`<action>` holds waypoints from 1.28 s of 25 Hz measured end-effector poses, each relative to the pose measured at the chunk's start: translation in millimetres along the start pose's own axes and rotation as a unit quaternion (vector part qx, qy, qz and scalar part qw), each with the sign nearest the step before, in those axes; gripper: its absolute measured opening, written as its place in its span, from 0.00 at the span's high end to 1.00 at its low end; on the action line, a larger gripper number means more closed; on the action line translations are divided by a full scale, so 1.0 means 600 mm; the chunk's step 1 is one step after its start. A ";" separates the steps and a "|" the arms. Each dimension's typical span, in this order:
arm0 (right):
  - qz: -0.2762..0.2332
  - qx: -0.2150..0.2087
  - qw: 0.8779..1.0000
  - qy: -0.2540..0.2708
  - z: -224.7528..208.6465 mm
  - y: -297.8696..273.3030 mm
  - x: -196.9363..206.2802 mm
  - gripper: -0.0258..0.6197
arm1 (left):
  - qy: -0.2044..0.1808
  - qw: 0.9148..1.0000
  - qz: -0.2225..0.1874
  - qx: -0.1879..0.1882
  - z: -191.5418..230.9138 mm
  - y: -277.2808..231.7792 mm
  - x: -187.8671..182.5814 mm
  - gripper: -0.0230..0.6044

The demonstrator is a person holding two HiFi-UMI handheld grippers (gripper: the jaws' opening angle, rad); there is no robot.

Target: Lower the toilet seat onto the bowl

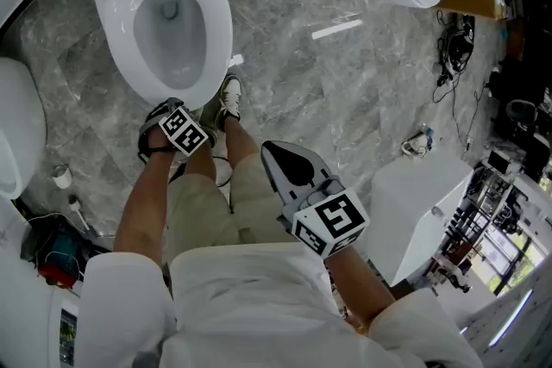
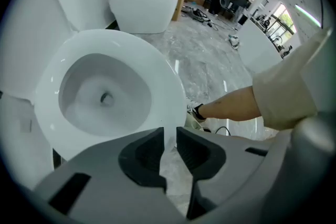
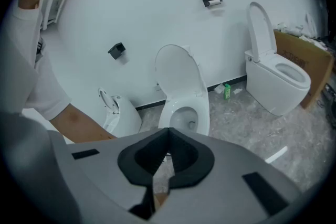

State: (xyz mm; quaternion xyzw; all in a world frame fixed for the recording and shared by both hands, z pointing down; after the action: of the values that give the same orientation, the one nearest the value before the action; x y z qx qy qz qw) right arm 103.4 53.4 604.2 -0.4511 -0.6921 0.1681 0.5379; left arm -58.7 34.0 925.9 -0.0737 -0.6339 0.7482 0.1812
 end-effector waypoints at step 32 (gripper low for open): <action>-0.158 -0.067 0.971 0.166 0.209 0.112 -0.282 0.96 | 0.306 0.893 -0.287 -0.165 0.089 0.542 0.100 0.95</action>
State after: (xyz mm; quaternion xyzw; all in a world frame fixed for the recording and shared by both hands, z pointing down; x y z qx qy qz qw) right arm 23.2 -15.3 409.6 -0.3926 -0.6657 -0.0431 0.6331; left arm -190.1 -36.1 625.6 -0.1433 -0.6552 0.4885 0.5581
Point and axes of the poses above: the fingertips, and each gripper's own axes: y backward along the fingers, z to its left, x out of its underside, the point moved 6 cm from there along y, backward along the fingers, and after that the axes turned 4 degrees about y, right-handed, at the moved point
